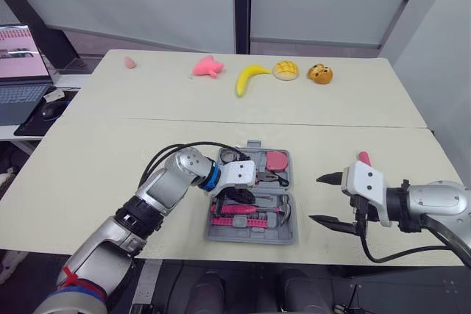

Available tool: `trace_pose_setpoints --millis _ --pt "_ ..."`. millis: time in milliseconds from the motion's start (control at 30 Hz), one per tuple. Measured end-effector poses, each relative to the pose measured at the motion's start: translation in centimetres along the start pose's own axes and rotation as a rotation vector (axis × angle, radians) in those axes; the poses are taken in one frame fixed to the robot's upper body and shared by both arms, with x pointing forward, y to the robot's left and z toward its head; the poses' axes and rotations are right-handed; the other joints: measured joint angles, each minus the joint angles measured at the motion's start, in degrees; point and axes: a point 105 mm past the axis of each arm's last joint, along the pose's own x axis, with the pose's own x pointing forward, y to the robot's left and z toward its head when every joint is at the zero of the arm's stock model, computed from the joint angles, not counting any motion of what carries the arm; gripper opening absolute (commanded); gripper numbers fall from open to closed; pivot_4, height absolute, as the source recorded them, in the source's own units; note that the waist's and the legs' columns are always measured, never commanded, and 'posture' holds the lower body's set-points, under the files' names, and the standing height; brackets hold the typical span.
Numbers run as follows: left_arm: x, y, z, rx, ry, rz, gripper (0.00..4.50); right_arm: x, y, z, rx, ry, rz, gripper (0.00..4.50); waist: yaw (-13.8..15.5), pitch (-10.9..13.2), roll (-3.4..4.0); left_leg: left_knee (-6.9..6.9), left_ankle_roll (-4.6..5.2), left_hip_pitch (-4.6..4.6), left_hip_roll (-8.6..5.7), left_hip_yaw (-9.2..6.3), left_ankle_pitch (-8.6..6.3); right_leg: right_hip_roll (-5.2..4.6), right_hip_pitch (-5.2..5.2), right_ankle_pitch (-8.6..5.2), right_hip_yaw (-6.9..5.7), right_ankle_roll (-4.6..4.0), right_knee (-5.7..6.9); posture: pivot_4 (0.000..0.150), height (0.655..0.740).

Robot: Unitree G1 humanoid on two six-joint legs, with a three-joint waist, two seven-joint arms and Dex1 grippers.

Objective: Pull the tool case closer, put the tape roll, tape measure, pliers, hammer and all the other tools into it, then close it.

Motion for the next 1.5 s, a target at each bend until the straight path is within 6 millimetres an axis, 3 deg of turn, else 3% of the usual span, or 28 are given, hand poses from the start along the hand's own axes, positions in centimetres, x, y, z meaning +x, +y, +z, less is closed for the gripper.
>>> trace_pose_setpoints --millis 267,800,867,933,1067,1133,1267,1367,1500 --pt "0.6 -0.2 -1.5 -0.002 0.052 0.005 0.02 0.1 0.1 0.0 0.001 -0.001 0.008 4.50 0.0 0.0 0.00 0.00 0.00 0.01 0.00 0.00 0.00 0.00 0.00 -0.01 0.01 0.01 0.01 0.150 0.7255" --pt "0.8 0.4 -1.6 0.007 0.012 0.078 0.02 0.1 0.2 0.2 -0.006 -0.008 0.010 4.50 0.0 -0.1 0.07 0.02 0.00 0.07 0.00 0.00 0.00 0.00 0.06 -0.01 0.00 0.02 0.02 0.150 0.7255" --pt "-0.1 1.1 -1.1 -0.013 -0.038 0.114 0.02 0.0 0.1 0.2 -0.011 -0.012 0.005 4.50 -0.1 0.0 0.06 0.00 0.00 0.04 0.00 -0.01 0.00 0.00 0.04 0.00 -0.01 0.02 0.01 0.150 0.7255" --pt "-2.3 2.0 -0.3 -0.037 -0.116 0.183 0.02 -0.3 -0.2 0.4 -0.024 -0.021 -0.017 4.50 -0.2 0.0 0.04 -0.01 0.00 0.01 0.02 -0.02 0.00 0.01 0.00 0.00 -0.02 0.00 0.02 0.150 0.7255" --pt "-8.6 3.4 0.0 -0.048 -0.232 0.385 0.02 -0.8 -1.0 0.5 -0.034 -0.040 -0.085 4.50 -0.4 0.0 0.07 -0.04 0.00 0.09 0.04 0.02 0.00 0.01 0.01 0.00 0.01 0.00 0.03 0.150 0.7255" --pt "-11.1 2.6 -2.2 -0.129 -0.272 0.482 0.02 -1.3 -1.8 0.2 -0.013 -0.061 -0.155 4.50 -0.5 0.0 0.08 -0.04 0.00 0.10 0.04 0.06 0.00 -0.02 0.01 0.03 0.04 -0.05 0.02 0.150 0.7255" --pt "-13.6 0.3 -6.8 -0.322 -0.306 0.642 0.02 -3.0 -3.9 -1.6 0.018 -0.050 -0.321 4.50 -0.2 0.0 0.08 -0.02 0.00 0.07 0.04 0.05 0.00 -0.05 0.01 0.07 0.02 -0.13 0.02 0.150 0.7255" --pt "-15.1 -1.6 -9.6 -0.415 -0.309 0.768 0.02 -4.4 -5.1 -3.0 0.049 -0.062 -0.435 4.50 0.0 0.0 0.08 -0.02 0.00 0.09 0.04 0.02 0.00 -0.06 0.04 0.07 0.00 -0.13 0.02 0.150 0.7255" --pt "-15.7 -4.5 -12.5 -0.518 -0.304 0.879 0.19 -6.6 -5.4 -6.5 0.148 -0.029 -0.570 4.50 0.2 0.0 0.08 -0.02 0.00 0.10 0.03 0.05 0.00 -0.08 0.06 0.12 0.01 -0.22 0.01 0.150 0.7255"
